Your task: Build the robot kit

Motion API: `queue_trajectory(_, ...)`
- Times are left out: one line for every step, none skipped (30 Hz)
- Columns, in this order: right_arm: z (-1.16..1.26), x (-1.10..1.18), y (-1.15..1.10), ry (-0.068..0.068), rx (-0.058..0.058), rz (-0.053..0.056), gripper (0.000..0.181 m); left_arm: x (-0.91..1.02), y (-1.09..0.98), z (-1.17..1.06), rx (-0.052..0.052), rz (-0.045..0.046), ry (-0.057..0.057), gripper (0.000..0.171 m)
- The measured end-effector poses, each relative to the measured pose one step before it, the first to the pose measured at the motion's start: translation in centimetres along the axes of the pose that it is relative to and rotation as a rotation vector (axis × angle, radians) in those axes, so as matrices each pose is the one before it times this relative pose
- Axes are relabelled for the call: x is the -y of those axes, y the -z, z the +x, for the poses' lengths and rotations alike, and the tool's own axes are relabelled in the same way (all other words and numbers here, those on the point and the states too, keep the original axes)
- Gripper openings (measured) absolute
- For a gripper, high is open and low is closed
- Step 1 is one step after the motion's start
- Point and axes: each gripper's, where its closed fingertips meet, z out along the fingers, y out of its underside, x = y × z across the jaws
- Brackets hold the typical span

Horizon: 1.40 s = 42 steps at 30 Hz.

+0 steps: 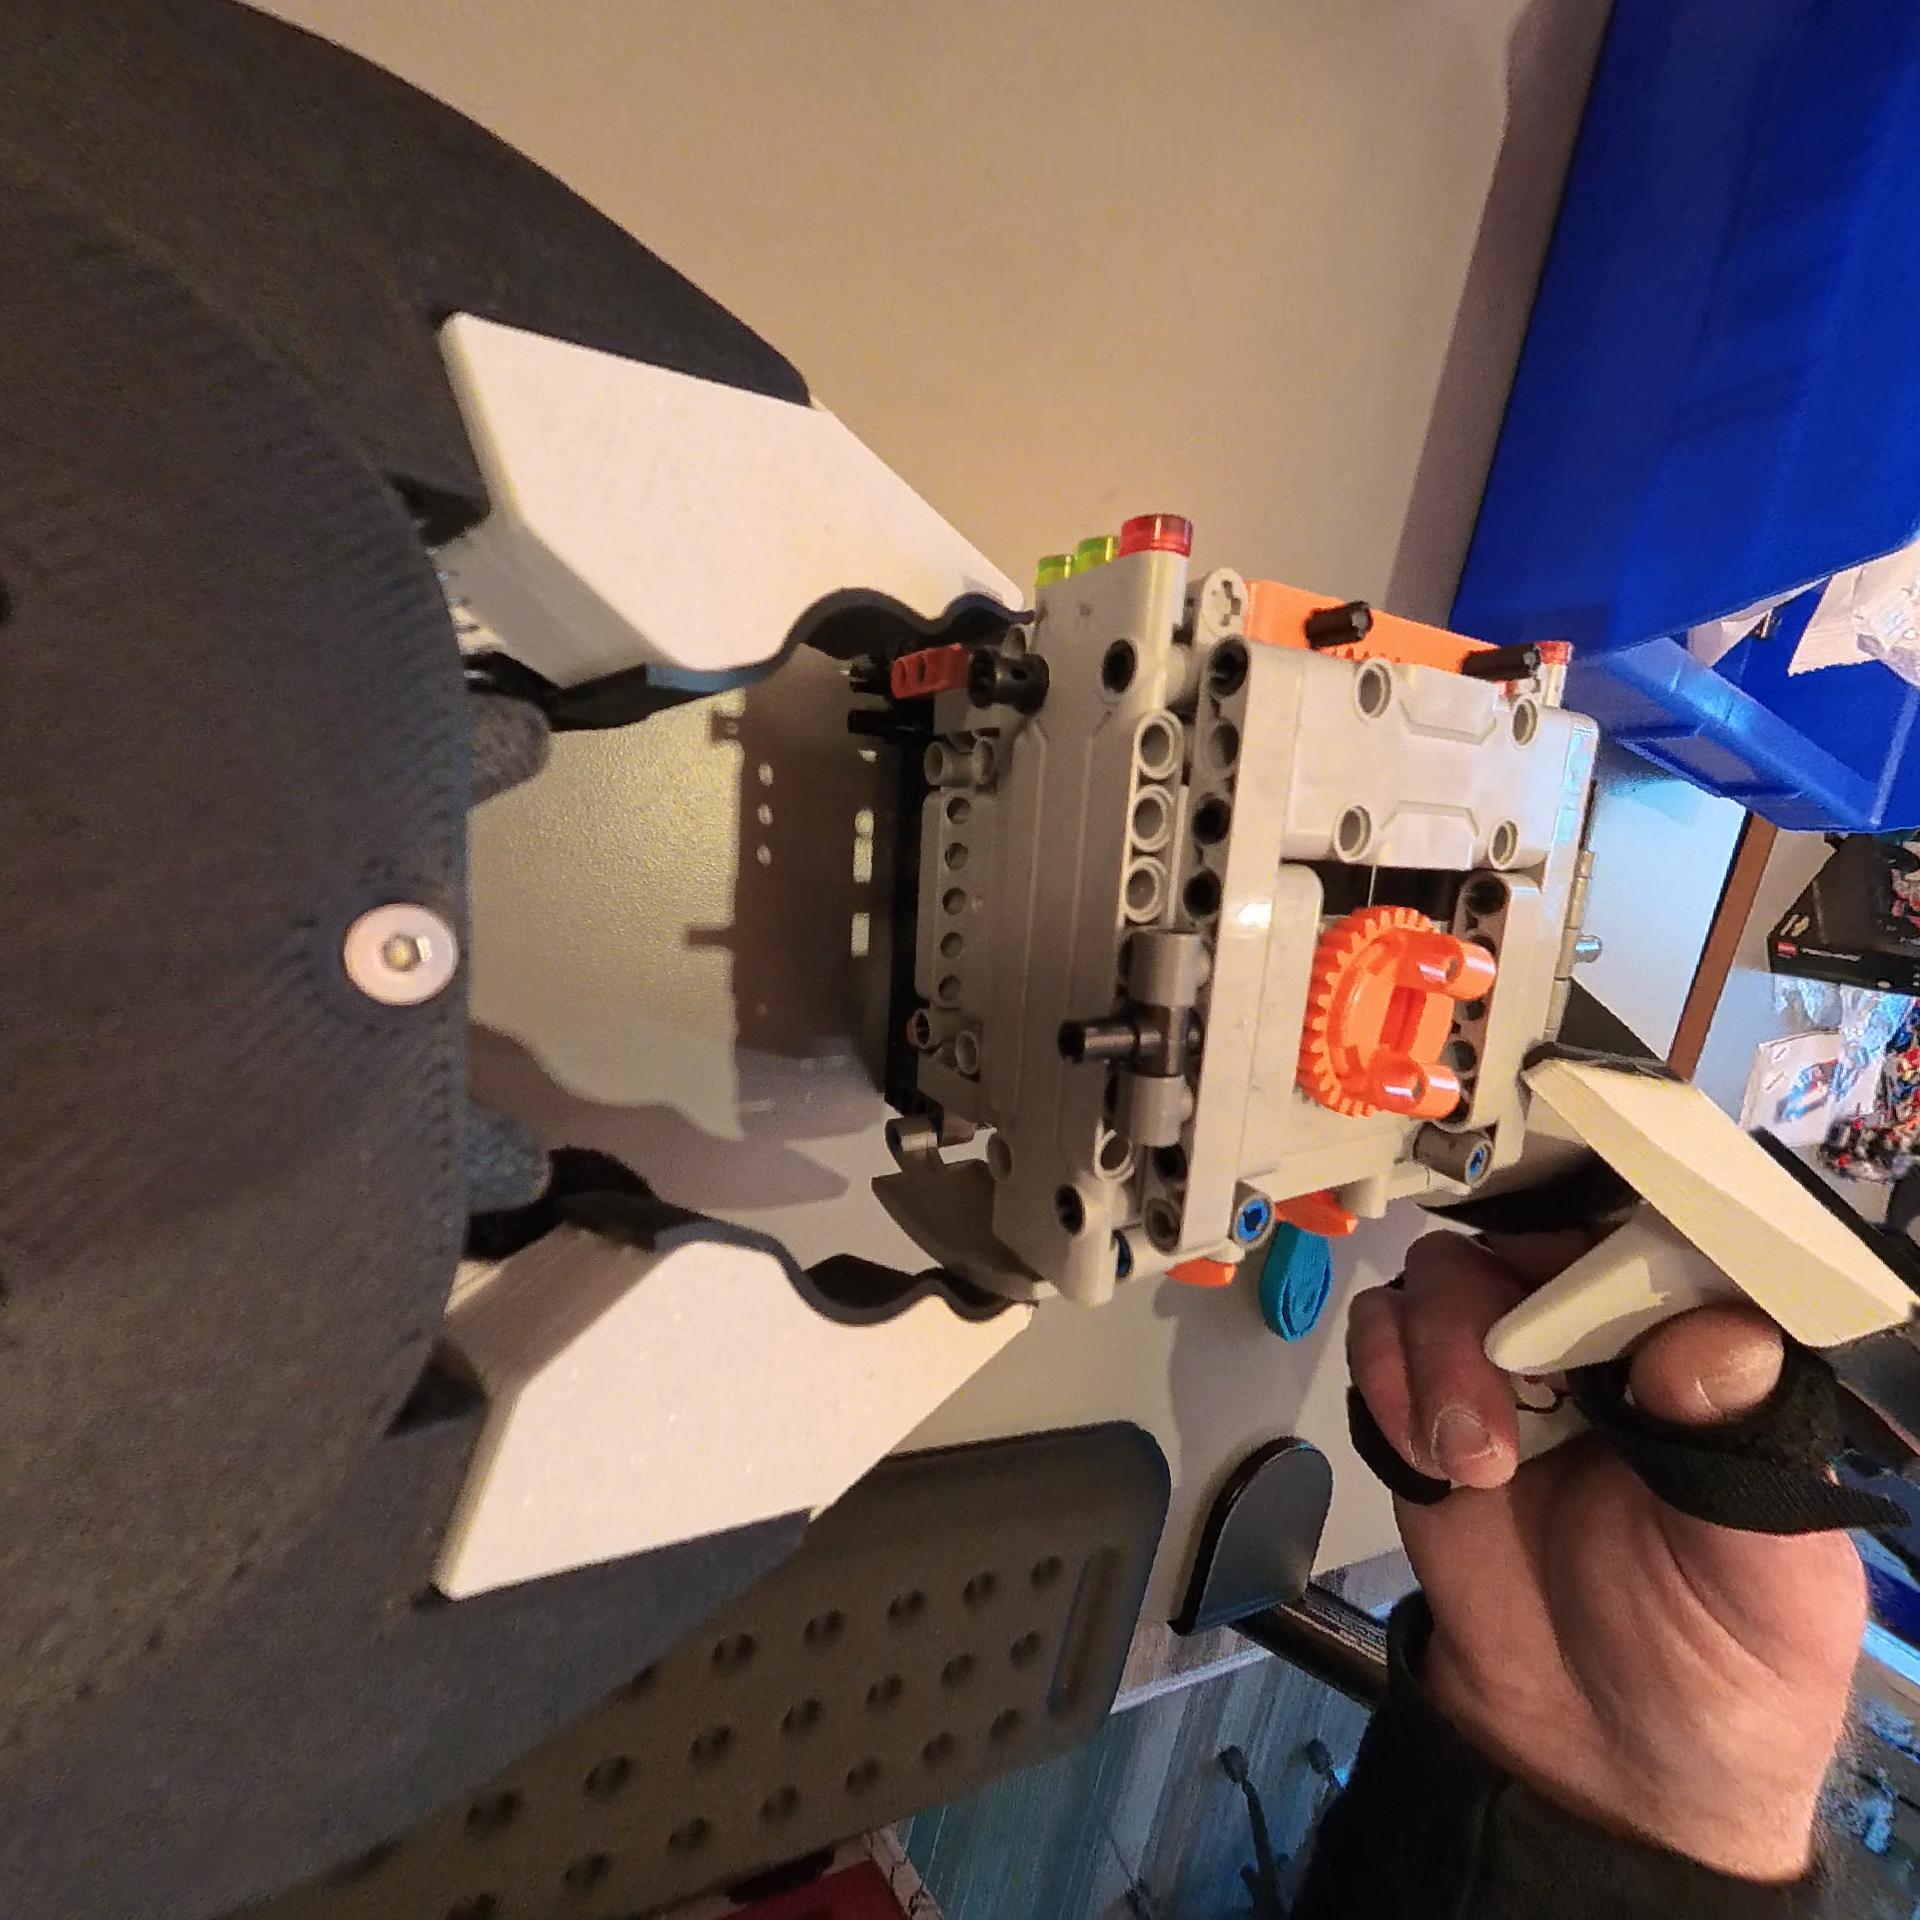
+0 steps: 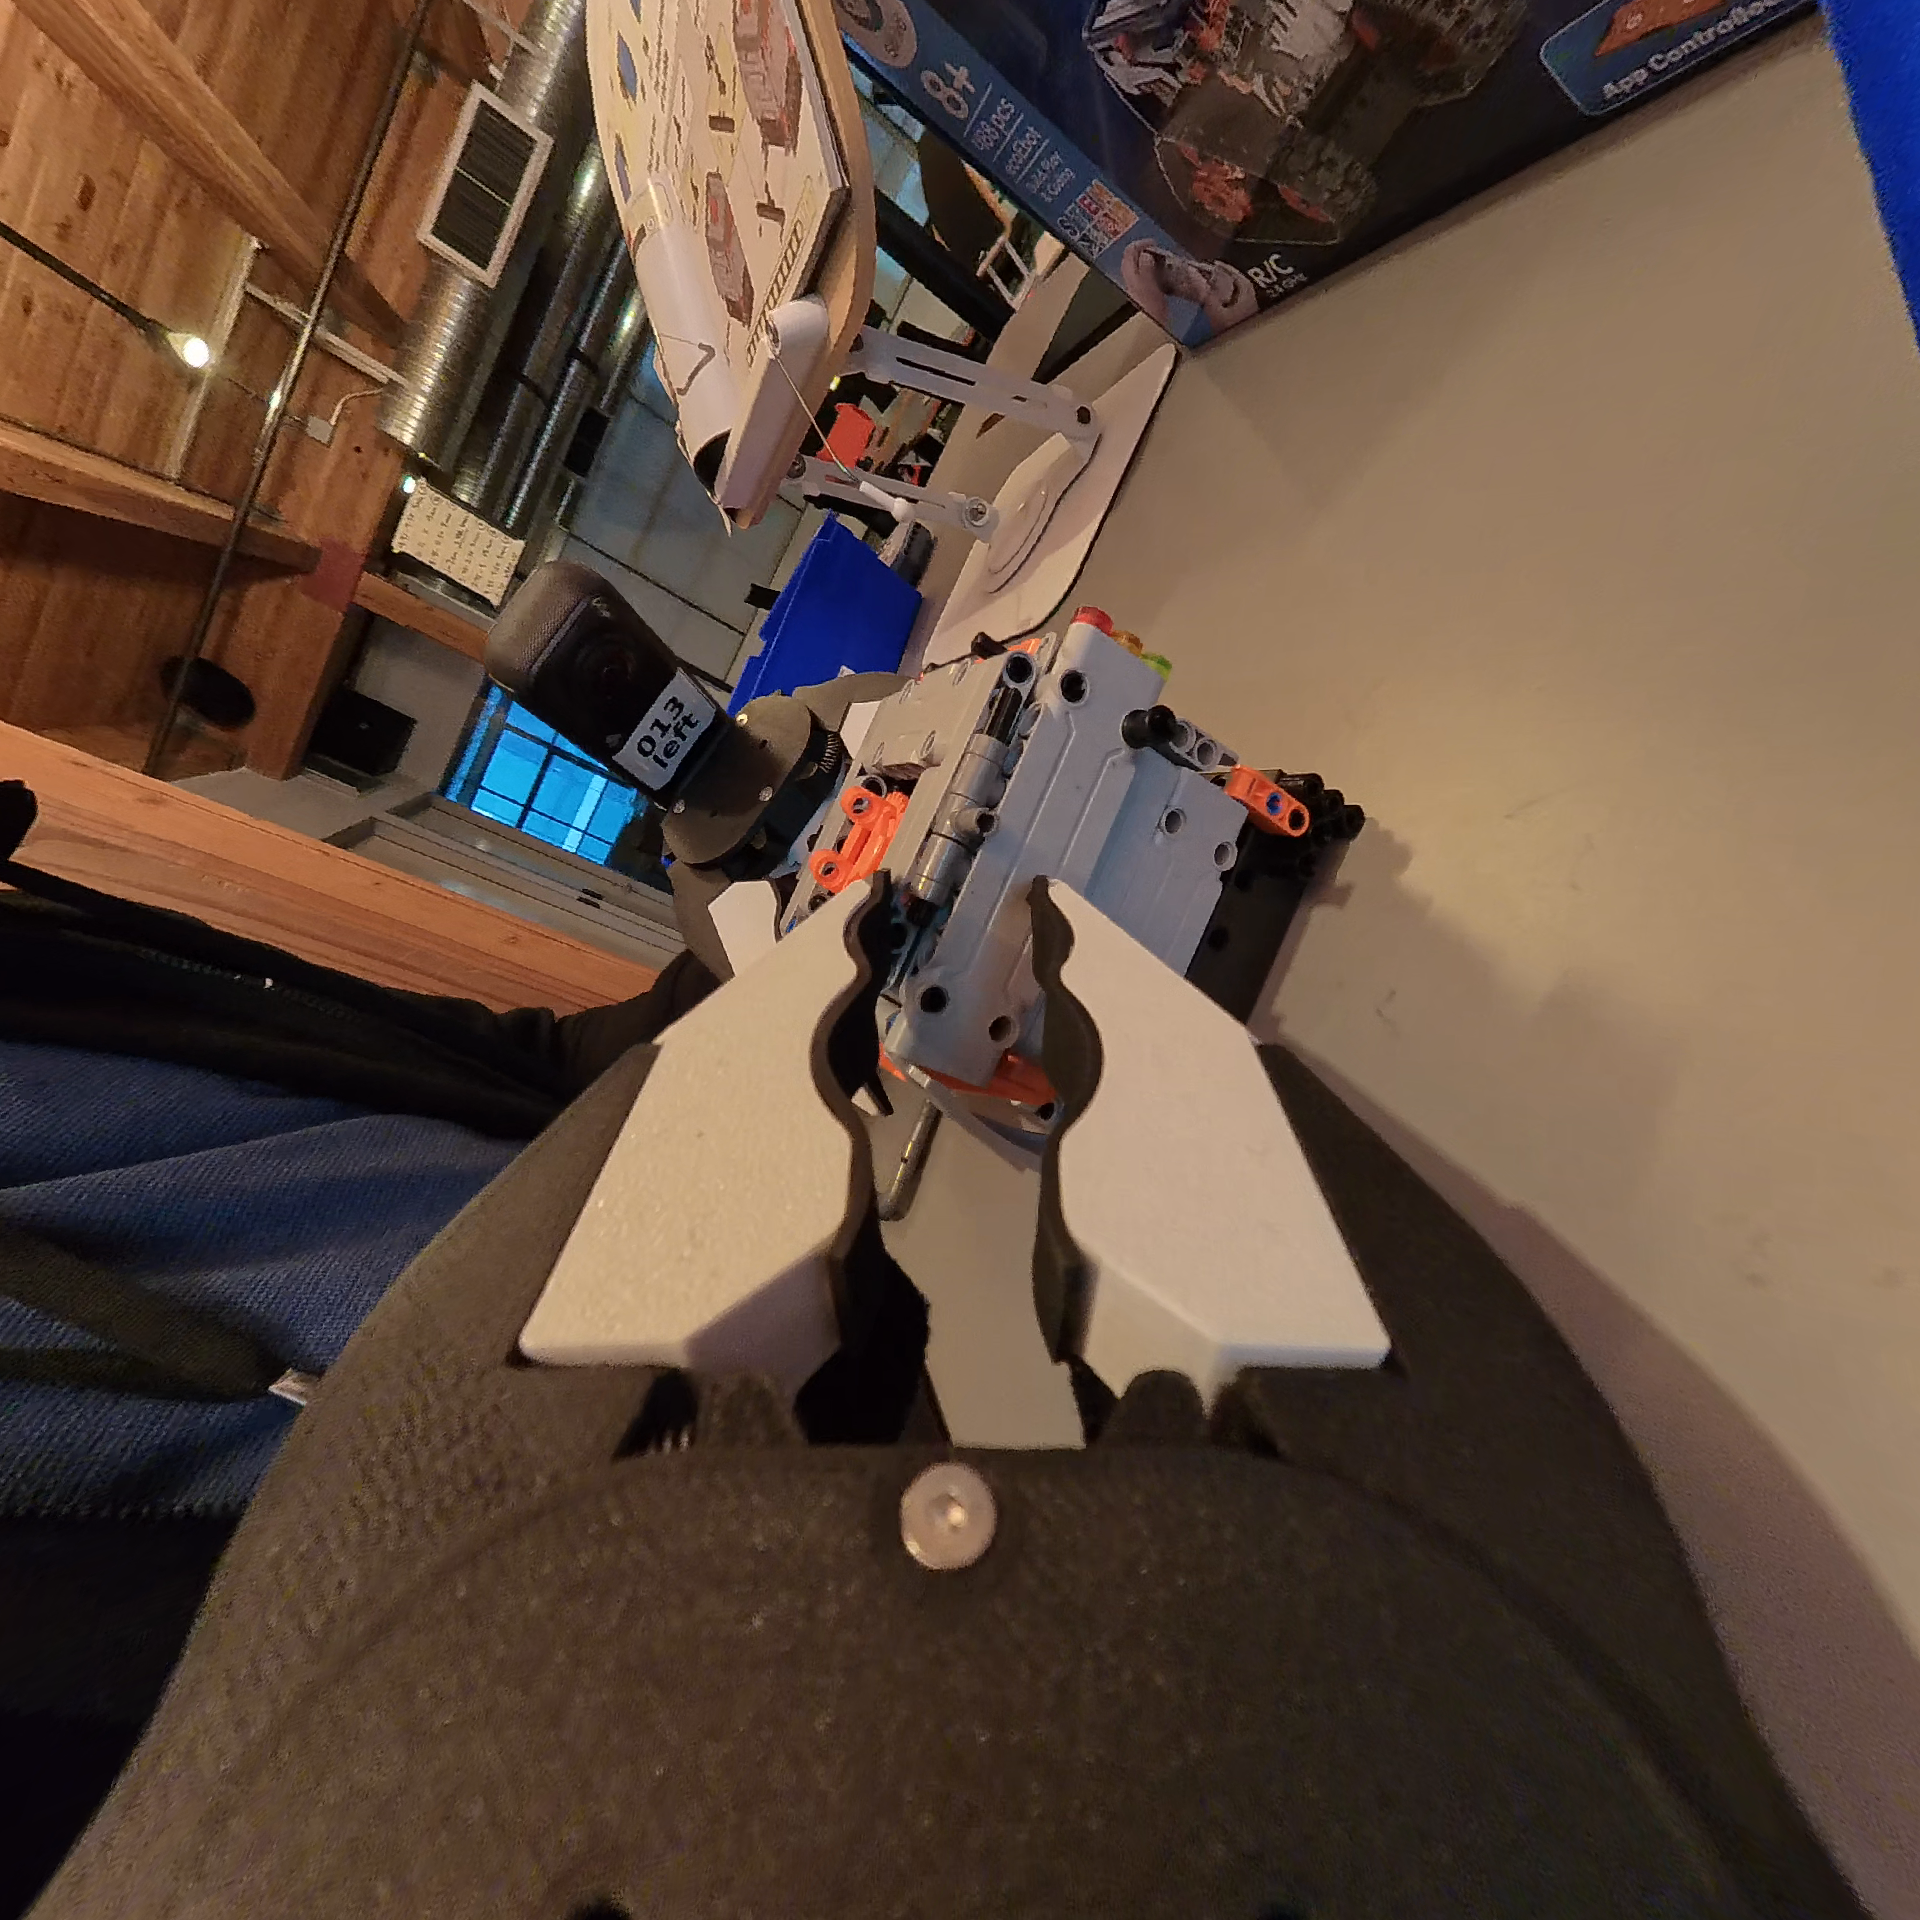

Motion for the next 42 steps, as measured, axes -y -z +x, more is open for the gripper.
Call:
queue_trajectory(0.022, 0.009, -0.007, -0.0052, 0.0068, 0.0024, 0.024, 0.045, 0.009, -0.007, 0.0022, 0.00235, -0.0026, 0.117)
queue_trajectory(0.026, 0.024, 0.028, -0.0059, 0.0064, 0.0039, 0.024, 0.058, 0.030, -0.012, 0.0031, 0.00380, -0.0027, 0.117)
queue_trajectory(0.038, 0.025, 0.045, -0.0085, 0.0070, 0.0054, 0.024, 0.139, 0.059, -0.018, 0.0049, 0.00595, -0.0041, 0.117)
queue_trajectory(0.034, 0.019, 0.080, -0.0105, 0.0082, 0.0064, 0.024, 0.171, 0.049, -0.013, 0.0047, 0.00614, -0.0034, 0.117)
queue_trajectory(0.027, -0.005, 0.102, -0.0116, 0.0099, 0.0073, 0.023, 0.186, 0.069, 0.007, 0.0038, 0.00526, -0.0029, 0.116)
queue_trajectory(0.036, -0.040, 0.128, -0.0130, 0.0110, 0.0077, 0.023, 0.232, 0.103, 0.030, 0.0054, 0.00700, -0.0053, 0.116)
queue_trajectory(0.034, -0.051, 0.139, -0.0121, 0.0112, 0.0072, 0.023, 0.275, 0.119, 0.039, 0.0081, 0.00747, -0.0095, 0.116)
queue_trajectory(0.033, -0.062, 0.112, -0.0101, 0.0113, 0.0059, 0.023, 0.227, 0.064, 0.089, 0.0056, 0.00342, -0.0096, 0.116)
queue_trajectory(0.016, -0.054, 0.103, -0.0090, 0.0103, 0.0053, 0.022, 0.112, 0.009, 0.079, 0.0006, 0.00092, -0.0047, 0.116)
queue_trajectory(0.014, -0.036, 0.048, -0.0071, 0.0080, 0.0048, 0.022, 0.083, -0.003, 0.063, -0.0007, 0.00316, -0.0004, 0.116)
queue_trajectory(-0.003, -0.015, 0.016, -0.0050, 0.0058, 0.0036, 0.022, 0.026, 0.014, 0.027, 0.0008, 0.00053, -0.0007, 0.116)
queue_trajectory(-0.002, -0.025, -0.001, -0.0034, 0.0037, 0.0022, 0.022, 0.009, 0.014, 0.034, 0.0021, -0.00283, -0.0025, 0.116)
queue_trajectory(0.002, -0.025, 0.007, -0.0023, 0.0020, 0.0011, 0.022, 0.026, 0.026, 0.020, 0.0025, -0.00068, -0.0031, 0.116)
queue_trajectory(0.007, -0.013, 0.018, -0.0018, 0.0010, 0.0005, 0.022, 0.045, 0.021, 0.017, 0.0021, 0.00179, -0.0022, 0.116)
queue_trajectory(0.004, -0.018, 0.022, -0.0012, 0.0006, 0.0004, 0.022, 0.040, 0.010, 0.024, 0.0015, 0.00064, -0.0015, 0.116)
queue_trajectory(0.000, -0.012, 0.011, -0.0013, 0.0005, 0.0002, 0.022, 0.026, 0.003, 0.028, 0.0008, -0.00110, -0.0013, 0.116)
queue_trajectory(0.003, -0.021, 0.005, -0.0012, 0.0002, -0.0002, 0.022, 0.014, 0.009, 0.015, -0.0006, 0.00080, -0.0004, 0.116)
queue_trajectory(-0.019, -0.013, -0.001, -0.0002, -0.0007, -0.0002, 0.022, 0.010, 0.008, 0.011, -0.0013, 0.00119, 0.0008, 0.116)
queue_trajectory(-0.013, 0.002, -0.022, 0.0010, -0.0024, -0.0002, 0.022, -0.020, 0.001, -0.002, -0.0007, -0.00095, -0.0001, 0.116)
queue_trajectory(-0.025, -0.012, -0.036, 0.0036, -0.0044, -0.0010, 0.022, -0.030, 0.006, 0.000, -0.0015, -0.00179, -0.0001, 0.116)
queue_trajectory(-0.042, -0.022, -0.042, 0.0061, -0.0051, -0.0020, 0.022, -0.052, 0.017, -0.007, -0.0037, -0.00075, 0.0016, 0.116)
queue_trajectory(-0.029, -0.022, -0.058, 0.0061, -0.0037, -0.0021, 0.022, -0.064, 0.027, -0.012, -0.0030, -0.00007, 0.0002, 0.116)
queue_trajectory(-0.025, -0.010, -0.036, 0.0025, -0.0008, -0.0013, 0.022, -0.056, 0.019, -0.007, -0.0017, -0.00053, 0.0000, 0.116)
queue_trajectory(0.002, 0.008, -0.011, -0.0017, 0.0018, -0.0002, 0.022, -0.026, 0.011, 0.000, 0.0001, -0.00077, -0.0008, 0.116)
queue_trajectory(0.014, 0.001, 0.017, -0.0028, 0.0024, 0.0003, 0.022, 0.014, 0.002, 0.004, 0.0003, 0.00053, -0.0003, 0.116)
queue_trajectory(0.006, 0.004, 0.002, -0.0014, 0.0015, -0.0001, 0.022, 0.024, -0.012, 0.003, -0.0007, 0.00161, 0.0004, 0.116)
queue_trajectory(-0.007, -0.009, 0.005, -0.0004, 0.0003, -0.0007, 0.022, 0.000, -0.002, -0.001, -0.0011, 0.00083, -0.0005, 0.116)
queue_trajectory(-0.014, -0.012, -0.018, 0.0004, -0.0011, -0.0012, 0.022, -0.017, 0.004, -0.001, -0.0017, 0.00044, 0.0002, 0.116)
queue_trajectory(-0.026, -0.003, -0.029, 0.0024, -0.0033, -0.0021, 0.022, -0.022, 0.004, -0.009, -0.0019, 0.00086, 0.0003, 0.116)
queue_trajectory(-0.022, -0.016, -0.036, 0.0045, -0.0050, -0.0031, 0.022, -0.044, 0.013, -0.013, -0.0025, 0.00008, 0.0004, 0.116)
queue_trajectory(-0.036, -0.023, -0.042, 0.0041, -0.0044, -0.0034, 0.022, -0.052, 0.017, -0.007, -0.0035, -0.00057, 0.0005, 0.116)
queue_trajectory(-0.029, -0.013, -0.046, 0.0024, -0.0025, -0.0028, 0.022, -0.066, 0.022, -0.004, -0.0034, -0.00053, 0.0001, 0.116)
queue_trajectory(-0.026, -0.006, -0.036, 0.0013, -0.0011, -0.0017, 0.022, -0.056, 0.004, -0.013, -0.0026, -0.00044, 0.0000, 0.116)
queue_trajectory(-0.022, -0.001, -0.009, 0.0009, -0.0008, -0.0010, 0.022, -0.044, 0.002, -0.004, -0.0016, -0.00117, -0.0002, 0.116)
queue_trajectory(-0.010, -0.007, -0.007, 0.0016, -0.0016, -0.0009, 0.022, -0.030, -0.003, 0.003, -0.0012, -0.00103, -0.0001, 0.116)
queue_trajectory(-0.014, 0.001, -0.005, 0.0021, -0.0023, -0.0010, 0.022, -0.016, -0.008, 0.001, -0.0004, -0.00080, -0.0006, 0.116)
queue_trajectory(-0.007, -0.013, -0.014, 0.0014, -0.0021, -0.0011, 0.022, -0.021, 0.008, 0.001, -0.0004, -0.00053, -0.0002, 0.116)
queue_trajectory(-0.015, -0.004, -0.007, 0.0008, -0.0013, -0.0013, 0.022, -0.003, 0.009, -0.008, -0.0004, -0.00006, -0.0003, 0.116)
queue_trajectory(0.002, -0.001, -0.014, 0.0007, -0.0007, -0.0015, 0.022, -0.013, 0.002, 0.005, -0.0007, 0.00098, 0.0001, 0.116)
queue_trajectory(-0.014, -0.010, -0.017, 0.0010, -0.0005, -0.0018, 0.022, -0.011, 0.008, -0.006, -0.0009, 0.00126, -0.0004, 0.116)
queue_trajectory(-0.018, -0.003, -0.010, 0.0005, -0.0003, -0.0014, 0.022, -0.016, 0.010, -0.003, -0.0010, 0.00095, 0.0000, 0.116)
queue_trajectory(-0.004, -0.001, -0.006, 0.0001, -0.0001, -0.0008, 0.022, -0.013, 0.004, 0.001, -0.0008, -0.00011, 0.0003, 0.116)
